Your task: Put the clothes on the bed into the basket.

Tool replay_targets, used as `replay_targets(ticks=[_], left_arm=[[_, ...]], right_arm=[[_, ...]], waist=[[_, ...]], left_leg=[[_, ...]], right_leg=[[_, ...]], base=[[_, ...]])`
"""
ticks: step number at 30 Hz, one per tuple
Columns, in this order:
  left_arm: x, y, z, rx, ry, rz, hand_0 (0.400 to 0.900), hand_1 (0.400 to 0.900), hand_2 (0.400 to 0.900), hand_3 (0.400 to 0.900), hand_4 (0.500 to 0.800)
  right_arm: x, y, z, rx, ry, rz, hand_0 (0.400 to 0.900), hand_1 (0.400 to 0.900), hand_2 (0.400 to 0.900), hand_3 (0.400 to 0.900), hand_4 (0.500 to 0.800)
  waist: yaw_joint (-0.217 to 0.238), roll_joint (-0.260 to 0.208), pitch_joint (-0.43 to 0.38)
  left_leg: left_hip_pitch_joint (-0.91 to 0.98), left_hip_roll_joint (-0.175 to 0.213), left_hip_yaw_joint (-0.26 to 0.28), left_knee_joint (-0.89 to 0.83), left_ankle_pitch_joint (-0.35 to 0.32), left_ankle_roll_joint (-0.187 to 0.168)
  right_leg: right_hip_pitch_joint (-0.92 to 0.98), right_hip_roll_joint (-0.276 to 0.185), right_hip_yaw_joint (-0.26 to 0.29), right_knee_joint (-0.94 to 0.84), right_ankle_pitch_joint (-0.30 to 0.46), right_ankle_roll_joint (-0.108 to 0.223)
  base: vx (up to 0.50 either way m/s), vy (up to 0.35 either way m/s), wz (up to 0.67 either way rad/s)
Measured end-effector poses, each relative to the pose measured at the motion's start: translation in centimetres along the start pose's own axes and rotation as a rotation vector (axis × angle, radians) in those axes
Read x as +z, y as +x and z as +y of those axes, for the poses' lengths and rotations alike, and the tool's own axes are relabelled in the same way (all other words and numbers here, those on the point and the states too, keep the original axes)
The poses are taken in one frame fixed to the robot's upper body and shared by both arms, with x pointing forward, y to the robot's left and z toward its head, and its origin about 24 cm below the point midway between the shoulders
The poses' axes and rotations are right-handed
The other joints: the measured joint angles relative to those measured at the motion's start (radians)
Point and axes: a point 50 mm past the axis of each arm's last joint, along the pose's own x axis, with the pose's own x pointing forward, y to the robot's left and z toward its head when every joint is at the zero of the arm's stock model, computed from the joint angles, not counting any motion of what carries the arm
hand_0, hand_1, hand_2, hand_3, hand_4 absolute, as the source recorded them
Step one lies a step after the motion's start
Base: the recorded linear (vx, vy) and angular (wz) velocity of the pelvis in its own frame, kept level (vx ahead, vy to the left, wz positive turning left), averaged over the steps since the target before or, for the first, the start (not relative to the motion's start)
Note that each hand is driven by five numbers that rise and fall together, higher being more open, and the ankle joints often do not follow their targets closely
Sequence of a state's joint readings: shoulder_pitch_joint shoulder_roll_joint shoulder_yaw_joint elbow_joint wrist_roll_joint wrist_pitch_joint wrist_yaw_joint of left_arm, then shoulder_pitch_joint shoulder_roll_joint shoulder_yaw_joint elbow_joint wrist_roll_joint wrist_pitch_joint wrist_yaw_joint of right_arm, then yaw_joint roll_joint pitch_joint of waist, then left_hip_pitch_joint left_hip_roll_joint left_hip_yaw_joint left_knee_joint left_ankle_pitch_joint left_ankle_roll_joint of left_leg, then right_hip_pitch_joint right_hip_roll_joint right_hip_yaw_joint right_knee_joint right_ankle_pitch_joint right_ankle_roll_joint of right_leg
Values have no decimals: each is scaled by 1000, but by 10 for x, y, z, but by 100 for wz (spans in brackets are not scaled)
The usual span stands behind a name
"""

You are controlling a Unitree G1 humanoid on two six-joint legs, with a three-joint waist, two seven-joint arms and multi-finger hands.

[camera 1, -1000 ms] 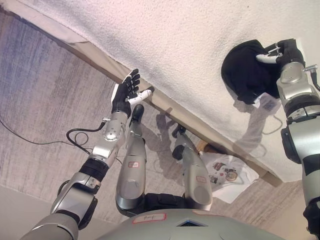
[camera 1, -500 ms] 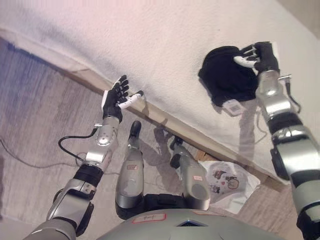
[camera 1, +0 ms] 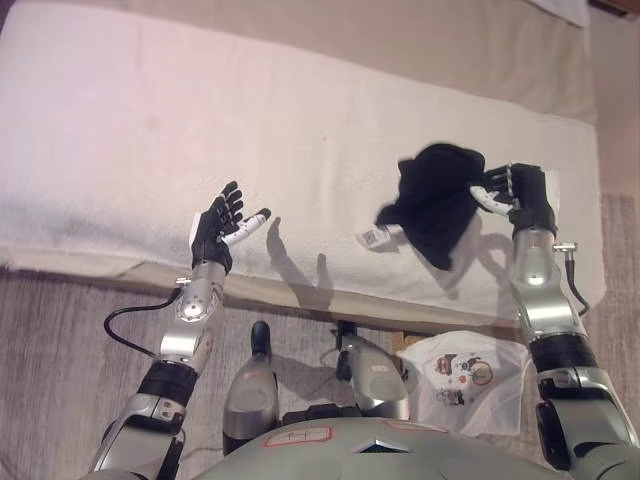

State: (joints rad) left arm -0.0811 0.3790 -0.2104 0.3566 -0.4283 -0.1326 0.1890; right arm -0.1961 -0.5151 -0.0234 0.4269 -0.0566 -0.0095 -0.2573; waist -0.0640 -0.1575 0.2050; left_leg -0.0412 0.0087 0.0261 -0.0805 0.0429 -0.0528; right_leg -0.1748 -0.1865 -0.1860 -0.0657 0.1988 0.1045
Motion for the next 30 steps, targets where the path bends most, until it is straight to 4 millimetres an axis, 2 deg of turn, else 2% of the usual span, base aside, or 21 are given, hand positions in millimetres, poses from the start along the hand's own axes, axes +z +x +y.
replay_targets(ticks=[5,8,9,13,19,27,30], left_arm=[[-8,-4,0,-20,10,29,900,900,900,900,800],[-11,-6,0,-30,22,43,900,900,900,900,800],[-13,-7,0,-32,25,50,900,900,900,900,800],[-20,-10,-2,-34,22,72,900,900,900,900,800],[-24,-12,-1,-33,25,90,900,900,900,900,800],[-25,-13,-2,-59,24,95,900,900,900,900,800],[-25,-13,-2,-61,24,95,900,900,900,900,800]], right_arm=[[-24,-14,-5,-7,-35,73,400,400,400,400,500],[-42,-25,-11,-21,-49,133,400,400,400,400,500],[-48,-30,-12,-22,-56,154,400,400,400,400,500],[-65,-43,-17,-28,-69,220,400,400,400,400,500],[-78,-55,-14,-19,-66,269,400,400,400,400,500],[-105,-72,-17,-63,-29,404,400,400,400,400,500],[-123,-77,-15,-72,-14,497,400,400,400,400,500]], waist=[[-30,1,-10],[-52,2,-19],[-70,3,-22],[-73,16,-28],[-99,21,-31],[-104,51,-48],[-98,63,-54]], left_leg=[[27,-10,74,-3,-21,30],[38,-19,100,-2,-25,34],[41,-21,104,-2,-25,34],[47,-20,119,-2,-22,31],[63,-27,142,-2,-22,32],[70,-25,150,-3,-23,33],[73,-22,148,-12,-24,33]], right_leg=[[-6,-1,77,-4,19,26],[-13,-3,100,-12,19,27],[-13,-3,104,-15,19,27],[-14,0,119,-19,19,27],[-9,-3,141,-19,18,38],[-7,-4,149,-20,15,41],[-2,-4,144,-21,15,41]], base=[[-40,46,-35],[-20,34,-20],[-1,23,-16],[5,17,-15],[6,6,-17],[13,-9,0],[31,-31,9]])
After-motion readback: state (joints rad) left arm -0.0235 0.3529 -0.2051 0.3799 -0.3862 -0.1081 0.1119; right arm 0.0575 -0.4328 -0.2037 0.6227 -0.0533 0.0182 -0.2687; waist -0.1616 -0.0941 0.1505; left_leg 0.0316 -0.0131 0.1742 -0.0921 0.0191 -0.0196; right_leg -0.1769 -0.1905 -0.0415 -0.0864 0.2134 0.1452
